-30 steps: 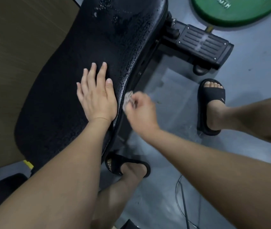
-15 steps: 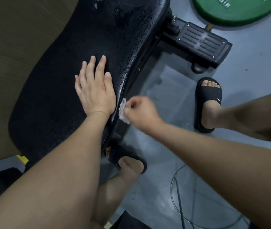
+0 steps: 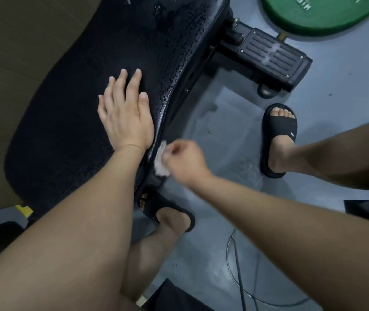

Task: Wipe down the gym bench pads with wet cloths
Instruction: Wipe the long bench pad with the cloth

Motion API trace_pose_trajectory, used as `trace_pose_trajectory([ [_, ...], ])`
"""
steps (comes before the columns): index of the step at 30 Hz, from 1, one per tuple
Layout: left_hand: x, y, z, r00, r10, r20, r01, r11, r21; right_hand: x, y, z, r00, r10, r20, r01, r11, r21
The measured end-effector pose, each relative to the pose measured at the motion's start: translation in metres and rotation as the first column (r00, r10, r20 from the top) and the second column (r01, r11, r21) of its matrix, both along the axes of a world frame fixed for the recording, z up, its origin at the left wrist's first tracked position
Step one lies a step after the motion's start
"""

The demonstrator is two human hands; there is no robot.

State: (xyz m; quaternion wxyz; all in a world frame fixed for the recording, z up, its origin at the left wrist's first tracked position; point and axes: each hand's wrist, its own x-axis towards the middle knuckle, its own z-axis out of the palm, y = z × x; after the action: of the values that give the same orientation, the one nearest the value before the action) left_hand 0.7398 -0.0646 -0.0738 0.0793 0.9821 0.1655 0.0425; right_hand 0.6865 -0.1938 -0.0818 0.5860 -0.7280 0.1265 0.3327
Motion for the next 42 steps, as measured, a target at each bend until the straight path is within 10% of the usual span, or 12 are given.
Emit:
trace_pose_trajectory([
  [8, 0.0, 0.001, -0.001, 1.0, 0.0, 0.001, 0.0, 1.0, 0.014, 0.138, -0.025, -0.004, 0.804, -0.577, 0.145, 0.582, 0.813, 0.007],
  [25, 0.002, 0.001, -0.001, 1.0, 0.003, 0.006, -0.003, 1.0, 0.022, 0.05, 0.0, 0.008, 0.934, -0.348, 0.082, 0.343, 0.937, 0.074],
  [33, 0.002, 0.001, -0.001, 1.0, 0.004, 0.005, -0.004, 1.0, 0.024, 0.124, -0.015, 0.0, 0.801, -0.572, 0.175, 0.576, 0.817, 0.032],
  [38, 0.003, 0.001, 0.0, 1.0, 0.005, 0.012, -0.005, 1.0, 0.023, 0.058, 0.001, -0.007, 0.945, -0.278, 0.171, 0.272, 0.96, 0.056],
  [42, 0.003, 0.001, -0.001, 1.0, 0.005, 0.002, -0.005, 1.0, 0.025, 0.137, -0.022, -0.01, 0.845, -0.488, 0.218, 0.507, 0.861, -0.037],
])
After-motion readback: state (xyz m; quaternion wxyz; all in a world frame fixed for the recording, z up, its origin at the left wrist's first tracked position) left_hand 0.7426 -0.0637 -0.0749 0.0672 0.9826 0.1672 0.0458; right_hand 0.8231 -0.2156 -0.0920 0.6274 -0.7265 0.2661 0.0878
